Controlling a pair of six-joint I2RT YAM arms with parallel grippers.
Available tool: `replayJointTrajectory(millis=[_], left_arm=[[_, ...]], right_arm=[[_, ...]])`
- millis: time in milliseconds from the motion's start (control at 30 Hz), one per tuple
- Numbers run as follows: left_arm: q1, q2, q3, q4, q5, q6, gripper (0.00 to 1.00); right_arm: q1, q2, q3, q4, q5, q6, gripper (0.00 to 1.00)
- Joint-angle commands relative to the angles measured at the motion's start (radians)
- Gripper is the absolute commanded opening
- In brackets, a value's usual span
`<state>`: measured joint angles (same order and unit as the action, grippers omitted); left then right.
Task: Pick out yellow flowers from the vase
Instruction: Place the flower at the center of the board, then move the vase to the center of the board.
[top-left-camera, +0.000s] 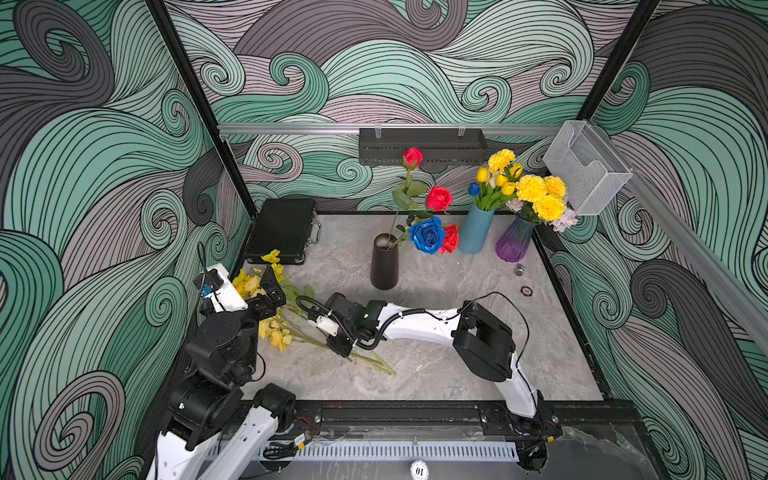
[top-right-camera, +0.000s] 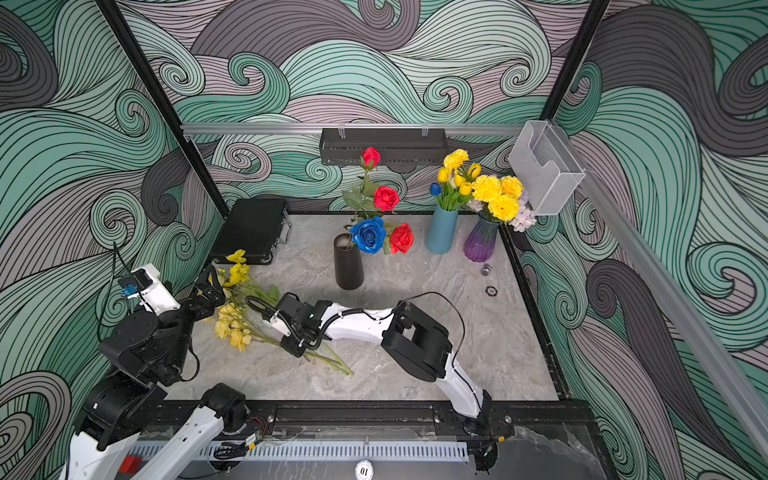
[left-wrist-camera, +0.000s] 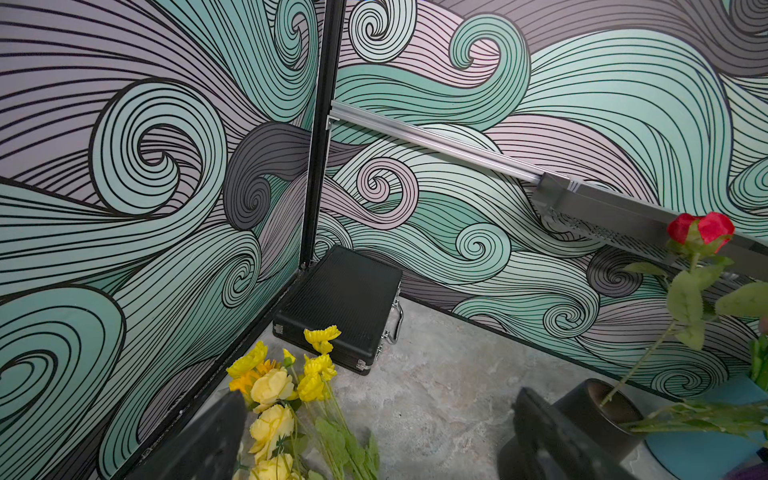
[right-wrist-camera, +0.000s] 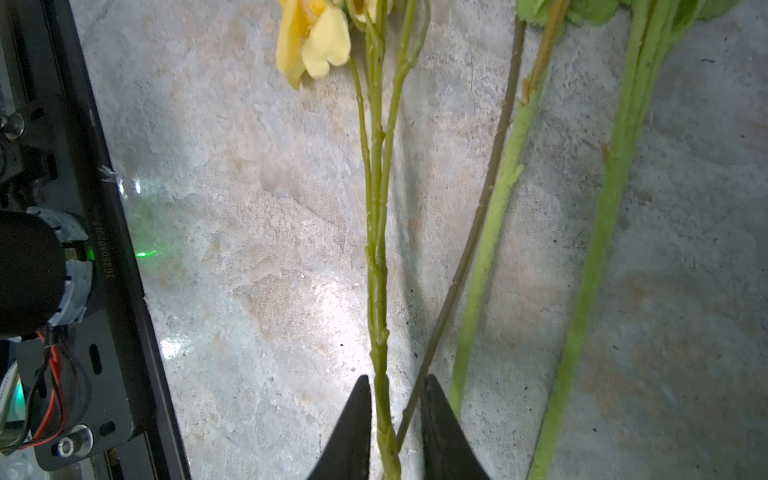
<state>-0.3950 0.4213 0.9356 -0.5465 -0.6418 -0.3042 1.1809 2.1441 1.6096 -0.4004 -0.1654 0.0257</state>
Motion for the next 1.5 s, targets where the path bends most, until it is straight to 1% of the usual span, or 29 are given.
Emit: replayJointTrajectory(millis=[0, 67, 167, 267, 333, 400, 467, 567, 600, 633, 667, 767, 833, 900, 933, 1000, 1067, 1133, 1267, 1300, 1333, 1400, 1467], left_arm=[[-0.004, -0.004, -0.004, 0.002, 0.021, 0.010, 0.98], [-0.004, 0.000, -0.007, 0.005, 0.028, 0.011, 0.99], [-0.005, 0.016, -0.010, 0.012, 0.045, 0.008, 0.98], [-0.004, 0.050, -0.019, 0.023, 0.064, -0.010, 0.99], [-0.004, 0.101, -0.021, 0.016, 0.067, -0.040, 0.99], [-0.002, 0.172, -0.017, 0.010, 0.101, -0.074, 0.99], [-0.002, 0.225, -0.033, 0.033, 0.147, -0.110, 0.99], [-0.002, 0.295, -0.092, 0.125, 0.238, -0.152, 0.99], [-0.003, 0.323, -0.113, 0.170, 0.278, -0.155, 0.98], [-0.003, 0.351, -0.132, 0.216, 0.331, -0.132, 0.98], [-0.003, 0.389, -0.146, 0.260, 0.377, -0.110, 0.97], [-0.004, 0.506, -0.181, 0.389, 0.472, -0.100, 0.95], [-0.009, 0.578, -0.223, 0.525, 0.536, -0.071, 0.93], [-0.015, 0.637, -0.274, 0.685, 0.603, -0.021, 0.92], [-0.018, 0.669, -0.295, 0.770, 0.643, 0.010, 0.90], [-0.027, 0.728, -0.314, 0.896, 0.702, 0.064, 0.87], [-0.030, 0.791, -0.295, 0.959, 0.756, 0.109, 0.87], [-0.032, 0.864, -0.263, 1.000, 0.830, 0.159, 0.86], [-0.041, 0.993, -0.190, 1.064, 0.962, 0.218, 0.85], [-0.045, 1.040, -0.173, 1.079, 0.974, 0.240, 0.85], [-0.053, 1.066, -0.156, 1.088, 0.959, 0.259, 0.84], [-0.066, 1.107, -0.126, 1.098, 0.932, 0.291, 0.84], [-0.072, 1.140, -0.101, 1.114, 0.933, 0.309, 0.85]], right_arm=[[0.006, -0.045, -0.017, 0.012, 0.000, -0.007, 0.25], [0.006, -0.080, -0.045, 0.028, 0.012, -0.013, 0.27], [0.006, -0.188, -0.139, 0.058, 0.044, -0.020, 0.29], [0.006, -0.343, -0.308, 0.144, 0.102, -0.023, 0.36], [0.006, -0.444, -0.416, 0.182, 0.156, -0.033, 0.39], [0.005, -0.556, -0.524, 0.220, 0.229, -0.049, 0.42], [0.001, -0.661, -0.631, 0.263, 0.301, -0.066, 0.48], [-0.025, -0.814, -0.762, 0.304, 0.385, -0.086, 0.51], [-0.047, -0.864, -0.799, 0.309, 0.405, -0.090, 0.51], [-0.073, -0.911, -0.831, 0.309, 0.419, -0.090, 0.51], [-0.101, -0.946, -0.854, 0.305, 0.419, -0.090, 0.51], [-0.198, -1.052, -0.917, 0.299, 0.419, -0.088, 0.50], [-0.262, -1.113, -0.955, 0.316, 0.422, -0.089, 0.53], [-0.324, -1.157, -0.987, 0.345, 0.426, -0.073, 0.59], [-0.360, -1.172, -1.005, 0.363, 0.424, -0.061, 0.61], [-0.432, -1.190, -1.030, 0.395, 0.387, -0.043, 0.62], [-0.505, -1.192, -1.040, 0.415, 0.354, -0.020, 0.65], [-0.557, -1.188, -1.049, 0.439, 0.340, -0.006, 0.66], [-0.657, -1.180, -1.079, 0.503, 0.311, 0.016, 0.69], [-0.681, -1.182, -1.089, 0.519, 0.301, 0.021, 0.70], [-0.703, -1.187, -1.098, 0.529, 0.291, 0.027, 0.71], [-0.734, -1.205, -1.122, 0.553, 0.269, 0.043, 0.72], [-0.752, -1.226, -1.153, 0.580, 0.258, 0.055, 0.74]])
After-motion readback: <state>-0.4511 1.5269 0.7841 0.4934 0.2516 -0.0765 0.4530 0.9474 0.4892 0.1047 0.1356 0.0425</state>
